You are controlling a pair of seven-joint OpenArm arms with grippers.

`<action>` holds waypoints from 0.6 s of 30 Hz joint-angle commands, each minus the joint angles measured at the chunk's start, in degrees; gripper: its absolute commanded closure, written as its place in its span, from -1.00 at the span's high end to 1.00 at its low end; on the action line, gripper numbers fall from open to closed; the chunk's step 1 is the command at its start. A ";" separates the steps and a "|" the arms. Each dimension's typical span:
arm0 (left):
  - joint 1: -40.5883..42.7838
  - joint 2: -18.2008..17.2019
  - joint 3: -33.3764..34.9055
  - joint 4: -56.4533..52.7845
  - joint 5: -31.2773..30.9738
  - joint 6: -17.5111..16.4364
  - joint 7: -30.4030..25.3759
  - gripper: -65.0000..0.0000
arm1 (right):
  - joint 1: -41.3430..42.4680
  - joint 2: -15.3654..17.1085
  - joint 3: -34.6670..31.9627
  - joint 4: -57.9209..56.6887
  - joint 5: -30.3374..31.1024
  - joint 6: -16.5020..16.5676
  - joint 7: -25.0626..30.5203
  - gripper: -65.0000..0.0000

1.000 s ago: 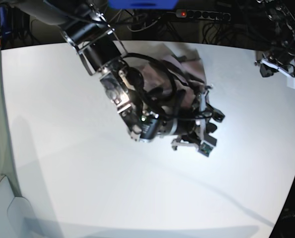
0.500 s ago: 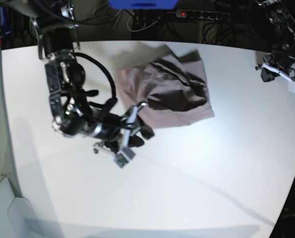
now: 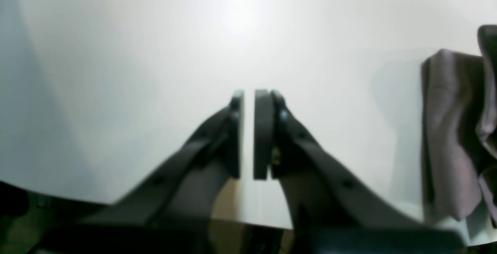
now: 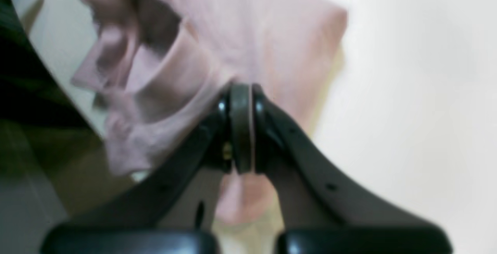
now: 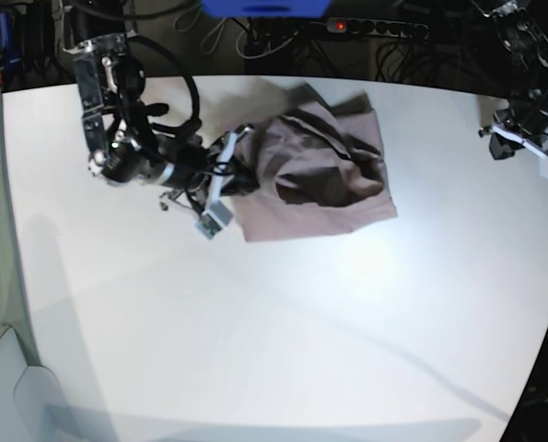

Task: Layout the t-shirt on the table in an organized manner, then fold the t-shirt properly
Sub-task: 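Release the shirt with the right gripper and move it aside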

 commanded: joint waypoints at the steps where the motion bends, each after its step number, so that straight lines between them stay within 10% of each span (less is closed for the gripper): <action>1: -0.17 -0.69 -0.19 1.13 -0.81 -0.07 -0.92 -0.86 | 0.88 -0.40 -2.26 0.87 1.52 0.29 1.55 -1.00; 18: 1.33 -0.34 -0.19 1.57 -0.81 -0.07 -0.83 -0.86 | 6.42 -0.49 -28.90 -3.87 1.69 0.20 1.72 -1.00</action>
